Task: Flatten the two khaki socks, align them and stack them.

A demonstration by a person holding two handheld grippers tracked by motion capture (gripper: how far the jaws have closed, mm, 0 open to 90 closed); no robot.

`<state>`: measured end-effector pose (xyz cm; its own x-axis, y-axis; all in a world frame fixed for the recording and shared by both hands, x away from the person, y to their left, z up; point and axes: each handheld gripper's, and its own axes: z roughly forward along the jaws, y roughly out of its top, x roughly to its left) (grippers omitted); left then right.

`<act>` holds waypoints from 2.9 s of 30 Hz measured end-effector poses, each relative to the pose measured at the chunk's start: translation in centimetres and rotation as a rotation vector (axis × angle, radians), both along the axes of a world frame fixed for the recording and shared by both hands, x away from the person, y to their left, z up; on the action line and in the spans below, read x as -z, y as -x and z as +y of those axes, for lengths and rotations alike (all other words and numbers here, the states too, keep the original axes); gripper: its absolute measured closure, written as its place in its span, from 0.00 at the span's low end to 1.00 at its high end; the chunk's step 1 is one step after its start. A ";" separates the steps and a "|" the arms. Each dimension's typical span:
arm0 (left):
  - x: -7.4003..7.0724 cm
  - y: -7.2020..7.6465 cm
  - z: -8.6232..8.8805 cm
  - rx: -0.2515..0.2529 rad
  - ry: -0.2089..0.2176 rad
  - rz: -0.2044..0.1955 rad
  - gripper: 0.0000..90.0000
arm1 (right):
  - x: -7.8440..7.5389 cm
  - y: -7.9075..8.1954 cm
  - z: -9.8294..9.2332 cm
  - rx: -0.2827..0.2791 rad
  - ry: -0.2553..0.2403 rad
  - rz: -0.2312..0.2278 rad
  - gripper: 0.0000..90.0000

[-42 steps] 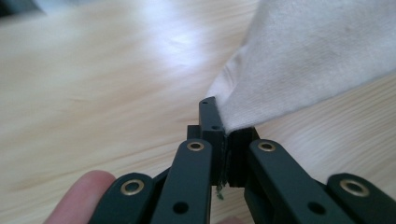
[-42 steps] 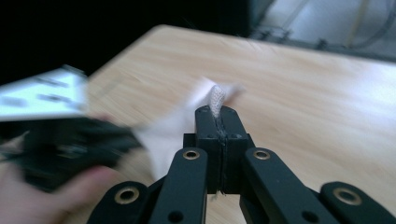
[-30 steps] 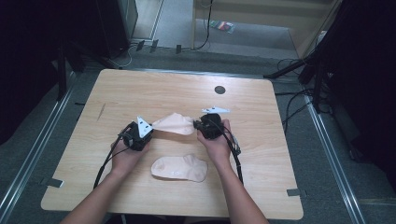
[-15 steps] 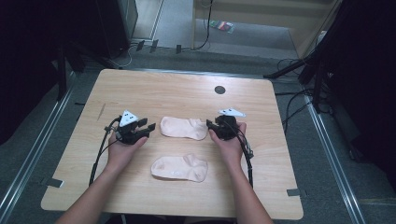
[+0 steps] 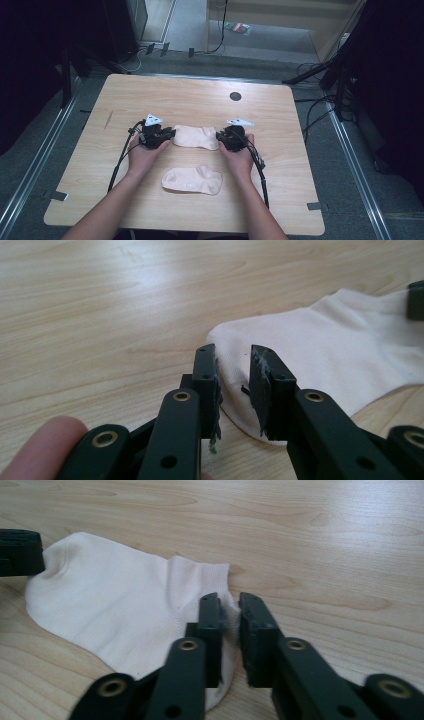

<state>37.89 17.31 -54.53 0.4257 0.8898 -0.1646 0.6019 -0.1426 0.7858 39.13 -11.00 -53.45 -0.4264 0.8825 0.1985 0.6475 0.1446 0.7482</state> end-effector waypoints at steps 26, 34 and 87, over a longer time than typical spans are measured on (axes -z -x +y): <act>-4.0 5.8 2.3 0.039 0.059 -0.094 1.00 | -3.8 4.6 -1.3 -0.051 -0.048 -0.088 0.98; -4.2 9.5 3.0 0.051 0.091 -0.097 1.00 | -4.7 7.6 -1.6 -0.082 -0.067 -0.100 0.98; -0.5 16.1 1.1 0.147 0.010 0.019 1.00 | -0.3 14.1 -2.5 -0.153 -0.007 0.026 0.97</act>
